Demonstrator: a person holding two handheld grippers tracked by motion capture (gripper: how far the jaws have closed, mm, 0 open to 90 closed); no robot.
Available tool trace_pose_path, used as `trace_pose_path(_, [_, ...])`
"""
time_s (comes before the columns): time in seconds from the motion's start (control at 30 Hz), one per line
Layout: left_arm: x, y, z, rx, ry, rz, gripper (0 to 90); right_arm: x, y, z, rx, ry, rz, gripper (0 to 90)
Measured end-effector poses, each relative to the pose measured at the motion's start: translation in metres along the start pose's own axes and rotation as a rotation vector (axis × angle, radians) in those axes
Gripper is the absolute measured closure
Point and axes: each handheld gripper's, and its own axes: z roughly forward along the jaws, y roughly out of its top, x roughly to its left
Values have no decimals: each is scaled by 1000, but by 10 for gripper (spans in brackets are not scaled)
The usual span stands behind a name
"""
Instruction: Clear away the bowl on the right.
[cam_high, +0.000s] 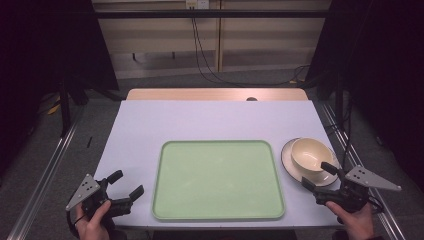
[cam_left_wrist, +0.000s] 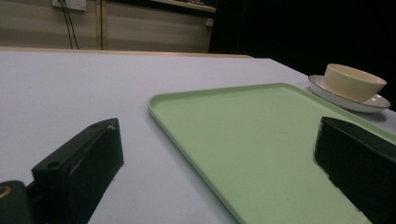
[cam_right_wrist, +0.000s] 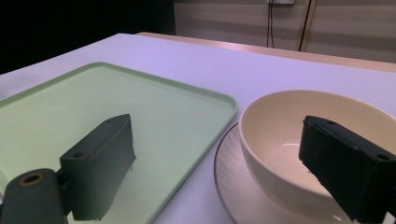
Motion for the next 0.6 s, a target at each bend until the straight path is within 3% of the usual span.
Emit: trace_pose_path(0.6, [0, 0, 0, 3, -2, 2, 15, -1, 1, 2, 25, 1, -21, 118])
